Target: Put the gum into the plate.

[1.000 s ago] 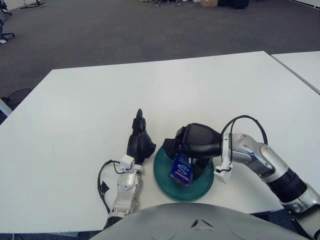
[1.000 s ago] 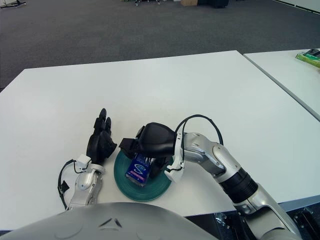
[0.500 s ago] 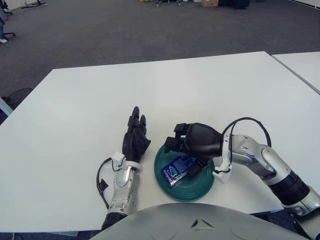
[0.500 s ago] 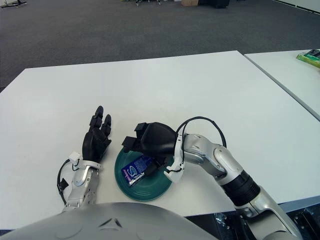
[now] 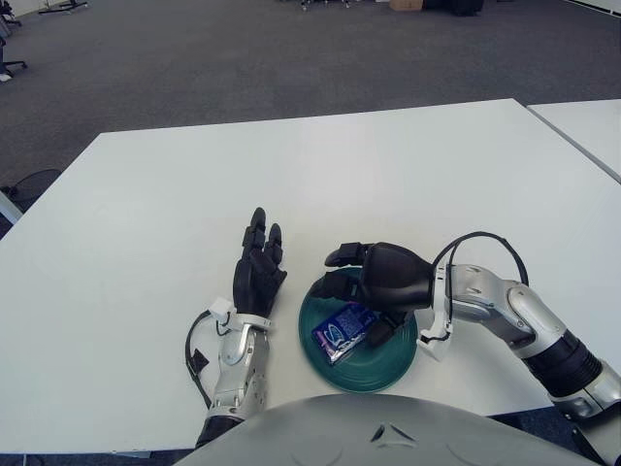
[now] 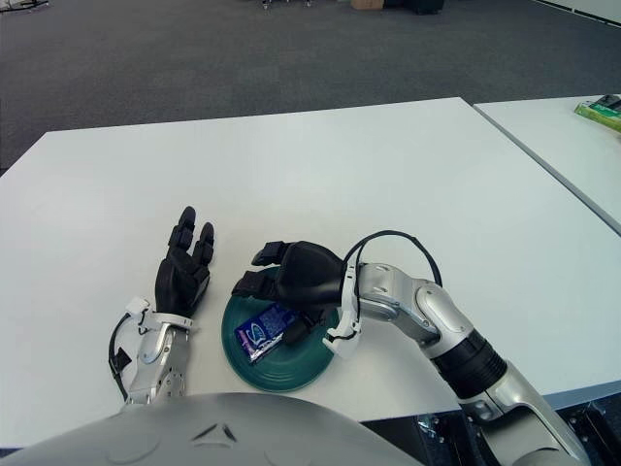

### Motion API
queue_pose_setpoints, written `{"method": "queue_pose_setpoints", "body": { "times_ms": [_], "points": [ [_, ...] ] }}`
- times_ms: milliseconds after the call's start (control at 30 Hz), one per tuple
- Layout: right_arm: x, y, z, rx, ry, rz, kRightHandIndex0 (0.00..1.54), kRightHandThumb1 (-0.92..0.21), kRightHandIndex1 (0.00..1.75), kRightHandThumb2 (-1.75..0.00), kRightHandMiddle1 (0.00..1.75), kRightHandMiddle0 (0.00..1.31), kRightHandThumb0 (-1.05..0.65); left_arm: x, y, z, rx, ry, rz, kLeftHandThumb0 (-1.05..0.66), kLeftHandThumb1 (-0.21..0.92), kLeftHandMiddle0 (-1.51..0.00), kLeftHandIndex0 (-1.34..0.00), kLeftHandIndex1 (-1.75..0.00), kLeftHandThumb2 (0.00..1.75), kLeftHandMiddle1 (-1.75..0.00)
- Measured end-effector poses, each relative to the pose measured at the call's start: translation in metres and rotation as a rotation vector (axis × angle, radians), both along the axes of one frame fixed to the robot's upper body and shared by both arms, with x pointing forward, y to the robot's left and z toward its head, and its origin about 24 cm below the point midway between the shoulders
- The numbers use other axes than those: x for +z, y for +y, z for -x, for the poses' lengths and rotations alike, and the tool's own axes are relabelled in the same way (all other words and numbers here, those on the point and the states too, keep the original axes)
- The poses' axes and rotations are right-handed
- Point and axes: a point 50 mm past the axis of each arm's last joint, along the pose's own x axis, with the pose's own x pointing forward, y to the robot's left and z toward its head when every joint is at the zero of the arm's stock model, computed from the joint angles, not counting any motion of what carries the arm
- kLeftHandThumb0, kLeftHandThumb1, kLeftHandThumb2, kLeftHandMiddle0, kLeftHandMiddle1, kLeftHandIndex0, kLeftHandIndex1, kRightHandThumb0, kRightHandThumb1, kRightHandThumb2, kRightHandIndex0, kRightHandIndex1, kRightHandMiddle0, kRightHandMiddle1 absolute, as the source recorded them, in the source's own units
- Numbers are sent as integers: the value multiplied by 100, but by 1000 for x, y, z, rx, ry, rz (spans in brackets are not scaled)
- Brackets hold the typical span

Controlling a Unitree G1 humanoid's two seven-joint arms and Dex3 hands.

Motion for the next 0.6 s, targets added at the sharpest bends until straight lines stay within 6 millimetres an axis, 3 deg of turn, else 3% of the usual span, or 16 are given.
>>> {"method": "queue_pose_setpoints", "body": {
  "times_ms": [233, 400, 600],
  "points": [
    [-1, -1, 0, -24, 10, -61, 19, -92, 1, -111, 30, 0, -94, -2, 1, 1, -3, 8, 88, -95, 92, -6, 0, -20, 106, -1],
    [1, -3, -2, -98, 96, -165, 21, -92, 2, -105, 44, 0, -96, -1, -2, 3, -22, -10, 52, -97, 92, -6, 0, -17, 109, -1],
    [12, -11, -18, -239, 220, -303, 27, -92, 3, -98, 61, 0, -96, 2, -9, 4, -92, -51, -29, -100, 92, -8, 0, -16, 108, -1]
  ]
}}
